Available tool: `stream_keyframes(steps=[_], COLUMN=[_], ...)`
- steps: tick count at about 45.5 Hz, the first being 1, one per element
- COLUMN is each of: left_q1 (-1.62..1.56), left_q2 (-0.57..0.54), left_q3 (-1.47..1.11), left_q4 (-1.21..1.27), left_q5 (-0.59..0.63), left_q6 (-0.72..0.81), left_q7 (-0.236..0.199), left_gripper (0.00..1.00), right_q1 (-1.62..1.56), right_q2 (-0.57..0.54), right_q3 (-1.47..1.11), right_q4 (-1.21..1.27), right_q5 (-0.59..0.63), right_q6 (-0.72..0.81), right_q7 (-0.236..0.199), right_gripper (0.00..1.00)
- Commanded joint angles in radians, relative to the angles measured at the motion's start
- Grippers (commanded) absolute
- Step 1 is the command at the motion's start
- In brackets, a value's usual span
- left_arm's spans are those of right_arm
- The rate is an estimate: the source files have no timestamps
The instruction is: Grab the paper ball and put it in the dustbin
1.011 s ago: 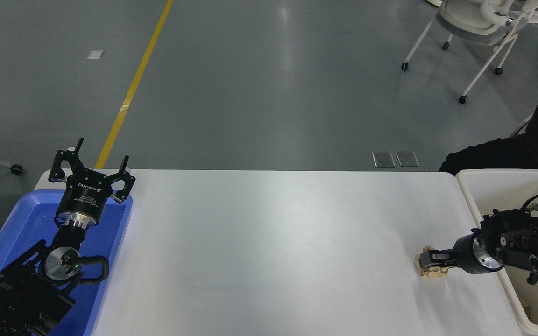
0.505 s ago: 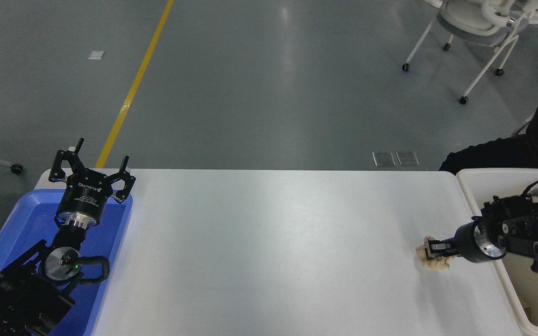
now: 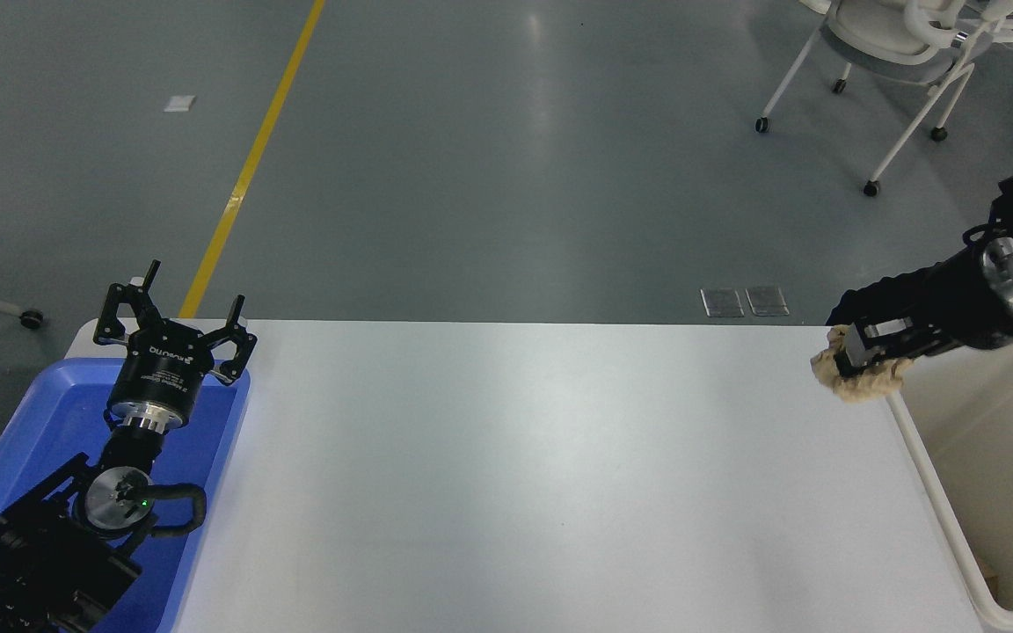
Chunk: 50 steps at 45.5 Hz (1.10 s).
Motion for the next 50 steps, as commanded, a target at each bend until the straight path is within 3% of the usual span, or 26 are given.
stream_keyframes(steps=[1, 19, 25, 32, 50], left_q1=[0.0, 0.002, 0.002, 0.002, 0.002], left_q2=[0.0, 0.001, 0.001, 0.001, 0.001], left_q3=[0.0, -0.001, -0.001, -0.001, -0.001], left_q4=[0.0, 0.001, 0.001, 0.0, 0.0], left_q5=[0.0, 0.0, 0.0, 0.0, 0.0], left_q6=[0.0, 0.0, 0.0, 0.0, 0.0], left_q7=[0.0, -0.002, -0.002, -0.002, -0.002], left_gripper=[1.0, 1.0, 1.0, 1.0, 1.0], right_q1=[0.154, 0.194, 0.131, -0.036, -0.776], right_q2=[-0.002, -0.017, -0.077, -0.178, -0.318], right_q3=[-0.047, -0.136, -0.133, -0.1, 0.154], right_q4=[0.055, 0.034, -0.069, -0.3, -0.819], right_q5=[0.015, -0.001, -0.122, -0.281, -0.265], right_q6=[0.102, 0.106, 0.097, 0.077, -0.231], right_q7=[0.007, 0.003, 0.003, 0.012, 0.012], right_gripper=[0.0, 0.0, 0.0, 0.0, 0.0])
